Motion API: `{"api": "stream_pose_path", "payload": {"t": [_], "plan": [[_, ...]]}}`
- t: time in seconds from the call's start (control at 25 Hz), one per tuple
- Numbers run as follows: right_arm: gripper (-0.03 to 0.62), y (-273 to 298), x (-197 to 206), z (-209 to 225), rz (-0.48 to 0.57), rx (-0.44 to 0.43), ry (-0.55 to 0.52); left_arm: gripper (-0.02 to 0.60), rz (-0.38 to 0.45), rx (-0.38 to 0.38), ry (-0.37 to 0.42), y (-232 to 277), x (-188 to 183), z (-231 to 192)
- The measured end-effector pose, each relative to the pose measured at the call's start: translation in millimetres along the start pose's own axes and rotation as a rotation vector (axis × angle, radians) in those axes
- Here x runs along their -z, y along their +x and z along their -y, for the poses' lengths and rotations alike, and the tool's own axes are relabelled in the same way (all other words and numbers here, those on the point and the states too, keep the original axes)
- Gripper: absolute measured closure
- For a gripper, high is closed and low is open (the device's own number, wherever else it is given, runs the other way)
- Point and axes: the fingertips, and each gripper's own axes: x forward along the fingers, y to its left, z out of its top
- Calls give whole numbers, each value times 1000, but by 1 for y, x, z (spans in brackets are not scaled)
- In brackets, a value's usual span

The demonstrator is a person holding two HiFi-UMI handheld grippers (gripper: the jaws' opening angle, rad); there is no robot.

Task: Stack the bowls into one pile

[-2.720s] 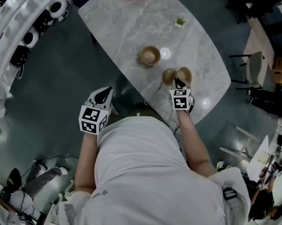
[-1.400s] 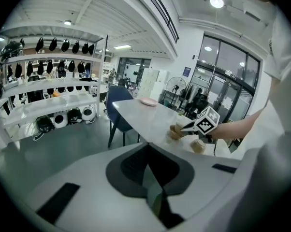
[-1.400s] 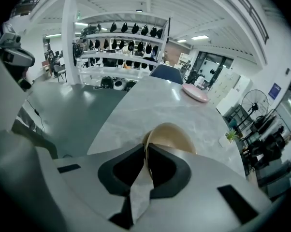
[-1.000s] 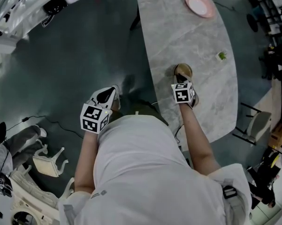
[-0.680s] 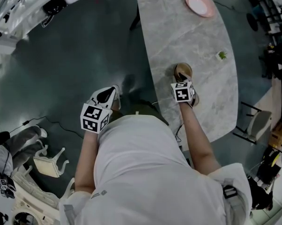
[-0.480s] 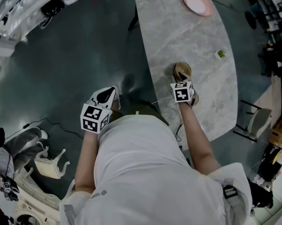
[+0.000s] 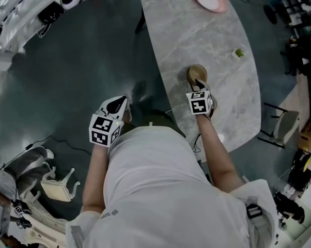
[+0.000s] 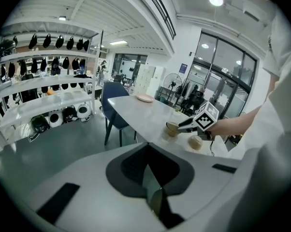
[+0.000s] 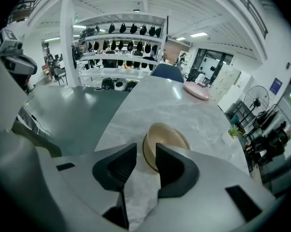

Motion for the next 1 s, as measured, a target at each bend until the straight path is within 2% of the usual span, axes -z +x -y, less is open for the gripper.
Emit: {"api": "stream_pose_path", "payload": {"t": [0.6,0.88,1.0], "plan": [[462,8,9,-3,-9,28,-12,578,-8,-18,-11,-9,10,-8],[561,9,8,0,0,65,-31,578,-6,-30,-15,-13,14,-11],[579,12,12,1,-3,71,-32,578,-6,-33,-15,-15,16,-10]]}}
